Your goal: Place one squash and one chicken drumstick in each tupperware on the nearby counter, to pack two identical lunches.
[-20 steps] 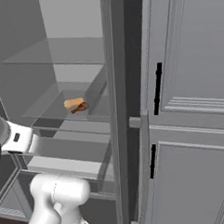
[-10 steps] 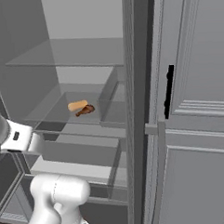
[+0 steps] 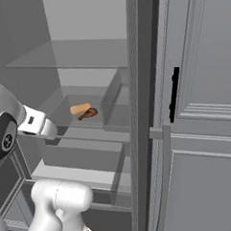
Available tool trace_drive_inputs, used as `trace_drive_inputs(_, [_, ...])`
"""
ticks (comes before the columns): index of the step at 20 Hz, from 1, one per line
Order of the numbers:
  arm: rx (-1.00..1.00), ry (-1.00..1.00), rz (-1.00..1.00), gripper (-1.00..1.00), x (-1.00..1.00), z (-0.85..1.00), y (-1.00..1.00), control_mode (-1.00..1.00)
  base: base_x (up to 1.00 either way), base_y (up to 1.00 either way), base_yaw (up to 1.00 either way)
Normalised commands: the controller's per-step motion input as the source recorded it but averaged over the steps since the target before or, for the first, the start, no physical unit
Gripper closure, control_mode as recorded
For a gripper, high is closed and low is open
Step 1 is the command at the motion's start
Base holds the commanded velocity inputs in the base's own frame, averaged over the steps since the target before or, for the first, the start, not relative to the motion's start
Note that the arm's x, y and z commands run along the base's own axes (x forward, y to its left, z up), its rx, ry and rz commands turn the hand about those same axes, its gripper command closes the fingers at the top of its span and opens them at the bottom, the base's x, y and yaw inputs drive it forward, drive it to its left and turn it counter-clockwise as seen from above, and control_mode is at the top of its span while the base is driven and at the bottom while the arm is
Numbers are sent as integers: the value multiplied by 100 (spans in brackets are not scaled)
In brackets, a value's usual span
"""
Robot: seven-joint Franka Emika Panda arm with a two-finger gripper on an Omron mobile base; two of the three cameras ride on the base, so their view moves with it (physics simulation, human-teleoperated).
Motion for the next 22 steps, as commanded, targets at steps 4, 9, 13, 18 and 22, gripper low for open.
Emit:
trace_drive_inputs(4, [9,-1,-1,-100,82,-34,4,-100,0,0,0])
trace_drive_inputs(9, [4,-5,1,-100,69,-51,0,-100,0,0,0])
trace_drive_inputs(13, [-5,-14,0,-100,41,-36,0,-100,0,0,0])
trace_drive_inputs(18, [-3,-10,-2,-100,57,1,0,-100,0,0,0])
trace_drive_inputs(22, [0,0,0,-100,76,17,0,-100,0,0,0])
